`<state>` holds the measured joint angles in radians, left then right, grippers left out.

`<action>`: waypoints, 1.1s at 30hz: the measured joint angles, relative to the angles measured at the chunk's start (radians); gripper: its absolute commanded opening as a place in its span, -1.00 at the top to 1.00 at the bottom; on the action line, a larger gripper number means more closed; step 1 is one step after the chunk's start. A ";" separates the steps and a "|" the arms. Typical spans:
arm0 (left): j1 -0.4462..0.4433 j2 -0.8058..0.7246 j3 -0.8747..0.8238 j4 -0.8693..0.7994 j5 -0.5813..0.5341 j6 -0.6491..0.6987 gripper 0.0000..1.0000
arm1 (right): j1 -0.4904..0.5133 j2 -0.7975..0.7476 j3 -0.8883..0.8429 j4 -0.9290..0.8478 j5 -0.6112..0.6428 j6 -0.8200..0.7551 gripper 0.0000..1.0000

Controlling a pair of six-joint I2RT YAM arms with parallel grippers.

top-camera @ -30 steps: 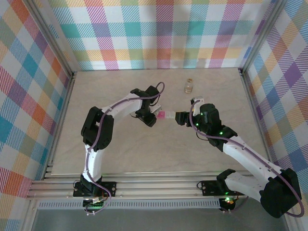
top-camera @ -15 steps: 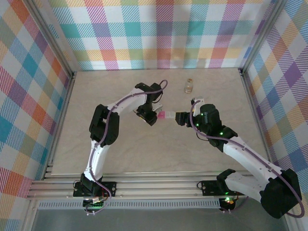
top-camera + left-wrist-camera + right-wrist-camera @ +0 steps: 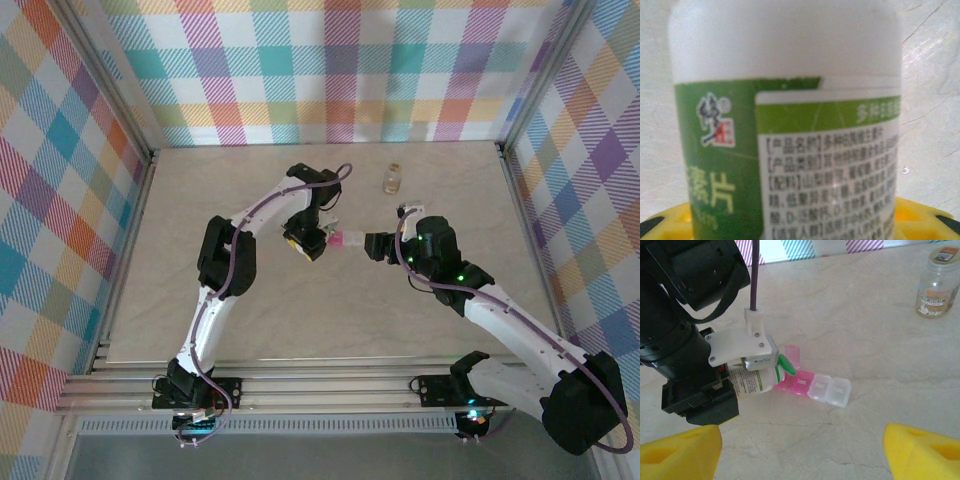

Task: Sort the pills into containers

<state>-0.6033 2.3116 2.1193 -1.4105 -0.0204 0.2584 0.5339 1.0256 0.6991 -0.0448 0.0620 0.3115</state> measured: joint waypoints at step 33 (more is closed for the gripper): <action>-0.050 0.070 0.144 -0.129 -0.113 0.054 1.00 | -0.006 0.172 -0.018 0.083 -0.022 0.019 -0.54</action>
<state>-0.6533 2.3814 2.2635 -1.5394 -0.1333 0.3122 0.5278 1.1976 0.6807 0.0383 0.0402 0.3305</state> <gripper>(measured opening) 0.502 0.785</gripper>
